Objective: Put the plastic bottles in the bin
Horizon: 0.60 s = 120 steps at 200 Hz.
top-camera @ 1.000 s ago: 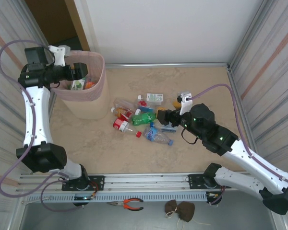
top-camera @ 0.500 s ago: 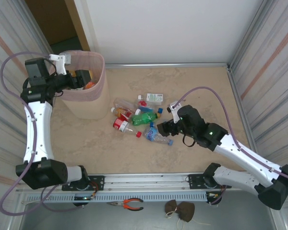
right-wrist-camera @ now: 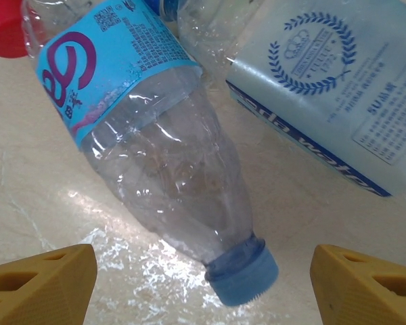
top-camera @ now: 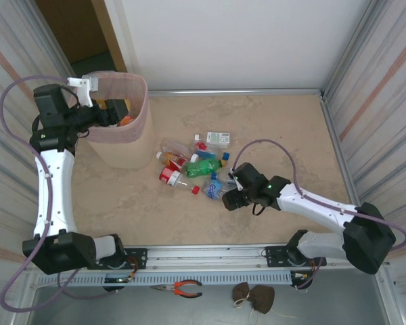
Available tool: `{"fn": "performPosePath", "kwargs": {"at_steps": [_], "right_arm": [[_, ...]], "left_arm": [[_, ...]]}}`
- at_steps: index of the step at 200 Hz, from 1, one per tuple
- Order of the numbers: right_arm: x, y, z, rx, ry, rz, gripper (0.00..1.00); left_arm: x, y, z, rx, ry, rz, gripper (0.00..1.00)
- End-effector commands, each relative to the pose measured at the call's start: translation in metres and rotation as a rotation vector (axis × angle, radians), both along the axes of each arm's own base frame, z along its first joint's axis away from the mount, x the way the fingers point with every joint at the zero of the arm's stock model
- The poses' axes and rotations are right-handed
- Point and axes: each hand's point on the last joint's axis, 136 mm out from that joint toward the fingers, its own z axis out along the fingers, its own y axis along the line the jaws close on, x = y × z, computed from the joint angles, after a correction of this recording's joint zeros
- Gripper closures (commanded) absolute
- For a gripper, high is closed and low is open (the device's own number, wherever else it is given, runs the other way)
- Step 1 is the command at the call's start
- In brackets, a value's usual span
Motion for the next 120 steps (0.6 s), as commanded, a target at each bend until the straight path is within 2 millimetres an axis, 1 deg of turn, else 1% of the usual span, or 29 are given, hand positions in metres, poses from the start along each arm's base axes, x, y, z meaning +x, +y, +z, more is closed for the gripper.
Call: {"fn": "performPosePath", "kwargs": {"at_steps": [1,23,41,75,86,120], "right_arm": [[0.003,0.008,-0.01,0.019,0.022,-0.008,0.2],[-0.002,0.01,-0.024,-0.001,0.07,0.01,0.23],[-0.01,0.011,-0.032,-0.019,0.1,0.019,0.26],[-0.022,0.014,-0.038,-0.048,0.108,0.033,0.33],[-0.023,0.013,-0.039,-0.066,0.107,0.033,0.37],[-0.03,0.013,-0.047,-0.113,0.121,0.042,0.44]], "left_arm": [[-0.008,-0.003,0.012,-0.012,-0.038,-0.016,0.18],[-0.008,-0.003,0.011,-0.011,-0.038,-0.015,0.18],[-0.008,-0.002,0.011,-0.009,-0.04,-0.01,0.18],[-0.006,-0.001,0.011,-0.013,-0.042,-0.008,0.18],[-0.006,-0.002,0.01,-0.018,-0.039,-0.009,0.19],[-0.006,-0.002,0.01,-0.019,-0.039,-0.009,0.19]]}}
